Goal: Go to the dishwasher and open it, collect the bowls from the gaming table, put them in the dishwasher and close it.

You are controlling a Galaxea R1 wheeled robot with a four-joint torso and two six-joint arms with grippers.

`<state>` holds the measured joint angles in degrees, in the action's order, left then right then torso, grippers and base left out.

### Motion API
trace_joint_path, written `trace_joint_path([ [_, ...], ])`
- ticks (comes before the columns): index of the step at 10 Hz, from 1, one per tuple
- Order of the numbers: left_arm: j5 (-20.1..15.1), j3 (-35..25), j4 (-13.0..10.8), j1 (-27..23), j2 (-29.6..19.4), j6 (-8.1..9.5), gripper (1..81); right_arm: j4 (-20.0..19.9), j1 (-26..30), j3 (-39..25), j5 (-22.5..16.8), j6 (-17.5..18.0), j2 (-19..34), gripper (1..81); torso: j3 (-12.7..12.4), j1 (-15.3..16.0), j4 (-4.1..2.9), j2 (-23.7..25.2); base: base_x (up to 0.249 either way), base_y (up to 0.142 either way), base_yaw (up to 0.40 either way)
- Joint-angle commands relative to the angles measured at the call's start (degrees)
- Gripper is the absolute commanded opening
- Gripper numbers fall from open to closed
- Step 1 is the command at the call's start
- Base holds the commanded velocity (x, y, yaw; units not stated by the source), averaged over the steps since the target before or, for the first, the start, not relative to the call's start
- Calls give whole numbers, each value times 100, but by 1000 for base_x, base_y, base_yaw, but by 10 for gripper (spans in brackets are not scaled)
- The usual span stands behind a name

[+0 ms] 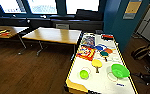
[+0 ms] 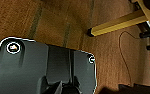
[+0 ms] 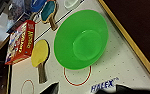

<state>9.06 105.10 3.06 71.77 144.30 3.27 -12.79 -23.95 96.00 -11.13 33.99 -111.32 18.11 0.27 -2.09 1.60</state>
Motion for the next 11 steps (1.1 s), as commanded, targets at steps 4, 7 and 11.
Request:
trace_joint_path([
  [4,-282,20,19,-281,-103,25,811,-57,694,453,-162,73,-296,811,0,0,0,0,0,0,0],
  [7,-291,28,19,-290,-85,25,811,-66,659,708,-161,178,-446,811,525,0,0,0,0,0,0],
  [11,-291,82,19,-290,-59,25,811,-75,641,928,-144,240,-499,811,693,7,0,-7,0,0,0],
])
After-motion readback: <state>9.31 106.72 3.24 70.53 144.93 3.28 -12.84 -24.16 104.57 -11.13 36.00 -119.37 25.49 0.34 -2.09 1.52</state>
